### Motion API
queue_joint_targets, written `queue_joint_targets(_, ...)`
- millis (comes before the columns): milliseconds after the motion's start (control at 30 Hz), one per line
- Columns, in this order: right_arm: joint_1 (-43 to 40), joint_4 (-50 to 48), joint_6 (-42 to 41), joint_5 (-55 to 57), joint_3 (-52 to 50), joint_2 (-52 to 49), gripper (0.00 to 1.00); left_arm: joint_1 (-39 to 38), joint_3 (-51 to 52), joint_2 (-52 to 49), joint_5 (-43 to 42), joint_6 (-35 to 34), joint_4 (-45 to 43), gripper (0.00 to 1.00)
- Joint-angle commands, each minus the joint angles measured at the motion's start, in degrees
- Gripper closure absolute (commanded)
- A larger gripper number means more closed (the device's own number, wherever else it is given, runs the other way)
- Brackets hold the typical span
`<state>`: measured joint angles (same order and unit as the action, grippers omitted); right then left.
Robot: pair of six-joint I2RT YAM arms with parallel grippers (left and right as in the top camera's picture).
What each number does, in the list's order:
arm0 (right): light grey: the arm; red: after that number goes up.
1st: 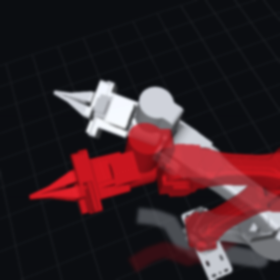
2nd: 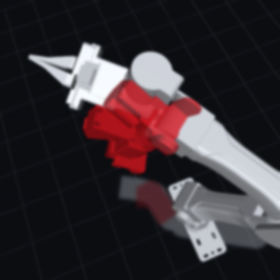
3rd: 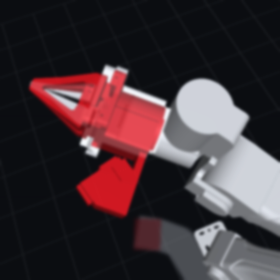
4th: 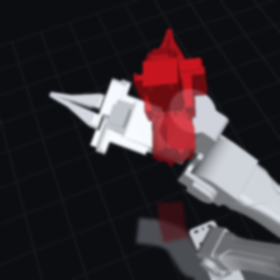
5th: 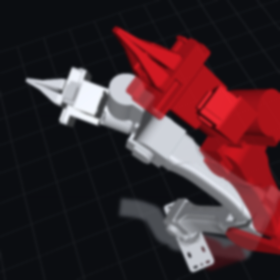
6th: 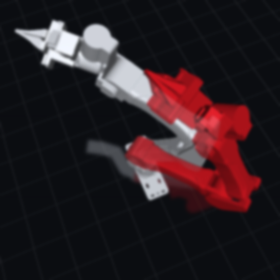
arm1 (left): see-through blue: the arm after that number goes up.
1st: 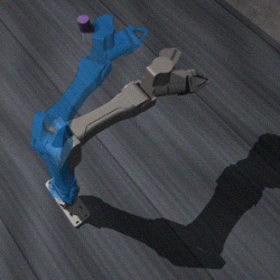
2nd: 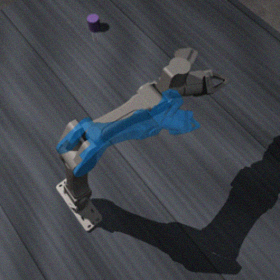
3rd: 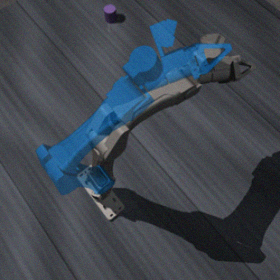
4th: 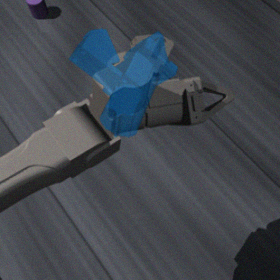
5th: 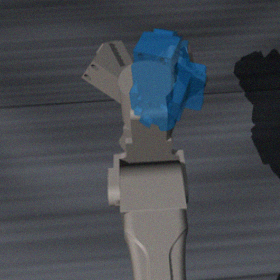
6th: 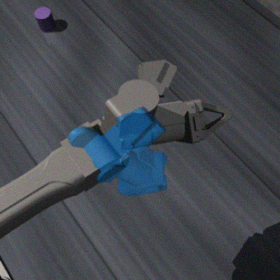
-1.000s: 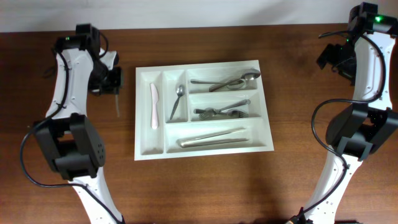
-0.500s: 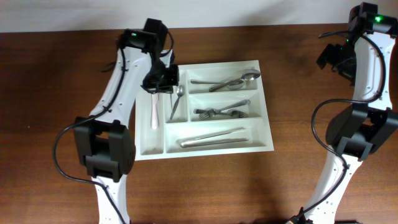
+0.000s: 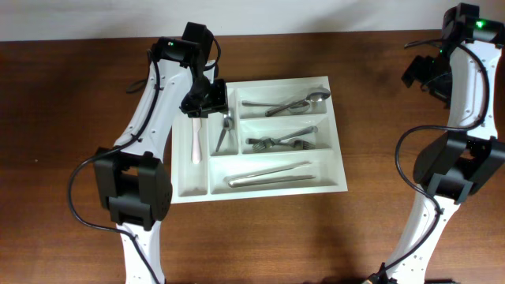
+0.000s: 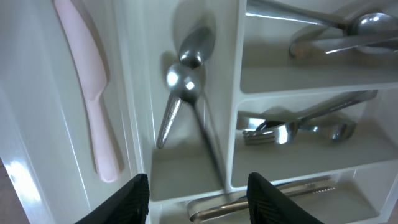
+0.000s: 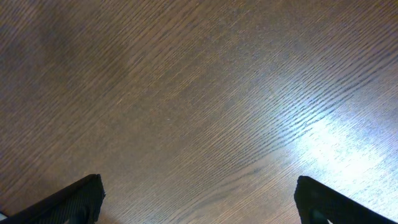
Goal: Pack container
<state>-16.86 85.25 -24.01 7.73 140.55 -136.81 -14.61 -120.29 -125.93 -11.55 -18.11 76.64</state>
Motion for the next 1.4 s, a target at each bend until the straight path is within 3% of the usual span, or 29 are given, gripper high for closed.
queue_joint_targets(0, -0.04, -0.13, -0.2, 1.14, -0.13, 1.44, 0.02, 0.24, -0.52, -0.72, 0.42, -0.24, -0.96, 0.46)
queue_joint_targets(167, -0.04, -0.13, -0.2, 1.14, -0.13, 1.44, 0.01, 1.66, -2.4, -0.66, 2.03, 0.22, -0.94, 0.37)
queue_joint_targets(233, -0.04, -0.13, -0.2, 1.11, -0.13, 1.44, 0.01, 3.85, -4.11, -0.33, 6.34, 0.15, -0.17, 0.08)
queue_joint_targets(333, -0.04, -0.13, -0.2, 1.14, -0.13, 1.44, 0.01, 10.05, -8.2, 0.17, 11.65, 0.17, 2.45, 0.01)
queue_joint_targets(500, -0.04, -0.13, -0.22, 1.14, -0.13, 1.44, 0.01, 24.11, -18.51, 4.13, 11.8, 3.89, 5.6, 0.01)
queue_joint_targets(700, -0.04, -2.32, -0.63, 0.66, -0.13, 1.44, 0.01, 34.25, -22.05, 13.33, 10.93, 8.68, 4.31, 0.01)
queue_joint_targets(967, -0.07, -4.61, 0.22, -6.6, 0.76, 1.46, 0.01, 38.75, -22.05, 22.69, 11.65, 15.21, 4.7, 0.01)
queue_joint_targets(1167, 0.87, 1.53, 5.01, -7.96, 7.08, 4.52, 0.01, 41.13, -22.05, 27.28, 14.6, 15.17, 4.33, 0.01)
queue_joint_targets(1367, 4.42, 9.92, 9.01, -5.97, 8.76, 14.99, 0.01, 41.31, -22.05, 27.58, 14.56, 15.17, 8.57, 0.01)
